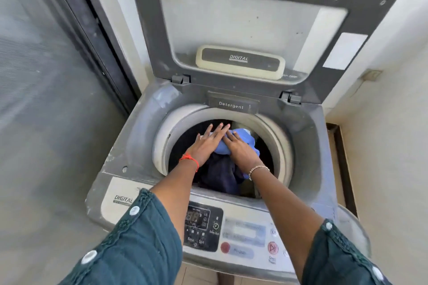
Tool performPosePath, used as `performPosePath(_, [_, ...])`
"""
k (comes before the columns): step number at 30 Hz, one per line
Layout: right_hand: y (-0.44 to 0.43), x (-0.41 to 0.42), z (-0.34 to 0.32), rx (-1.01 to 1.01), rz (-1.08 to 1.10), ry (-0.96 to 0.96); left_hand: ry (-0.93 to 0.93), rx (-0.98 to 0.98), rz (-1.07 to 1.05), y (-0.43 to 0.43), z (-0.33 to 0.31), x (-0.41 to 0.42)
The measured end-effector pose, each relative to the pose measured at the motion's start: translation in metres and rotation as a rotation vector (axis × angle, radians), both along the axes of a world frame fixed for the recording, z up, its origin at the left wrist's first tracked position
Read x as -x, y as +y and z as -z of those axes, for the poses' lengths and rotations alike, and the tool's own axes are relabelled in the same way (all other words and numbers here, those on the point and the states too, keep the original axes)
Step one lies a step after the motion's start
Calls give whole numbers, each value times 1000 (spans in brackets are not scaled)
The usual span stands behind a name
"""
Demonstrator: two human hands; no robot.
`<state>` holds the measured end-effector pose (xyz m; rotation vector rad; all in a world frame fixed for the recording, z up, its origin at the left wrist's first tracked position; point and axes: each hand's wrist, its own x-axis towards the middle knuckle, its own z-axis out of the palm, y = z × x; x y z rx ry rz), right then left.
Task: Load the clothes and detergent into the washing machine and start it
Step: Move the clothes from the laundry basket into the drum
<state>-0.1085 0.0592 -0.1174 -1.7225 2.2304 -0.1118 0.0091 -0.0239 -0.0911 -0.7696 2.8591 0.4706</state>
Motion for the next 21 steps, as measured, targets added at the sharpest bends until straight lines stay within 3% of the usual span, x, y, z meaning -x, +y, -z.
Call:
performPosePath(4, [-8, 19, 31, -317, -50, -62, -171, 15, -16, -17, 39, 13])
performPosePath(8, [-7, 30, 47, -387, -16, -135, -248, -11, -25, -26, 49, 18])
performPosePath(14, [-7, 49, 35, -388, 23, -157, -270, -4, -8, -21, 51, 26])
performPosePath(21, [25, 59, -24, -143, 102, -85, -51, 7, 121, 15, 0, 61])
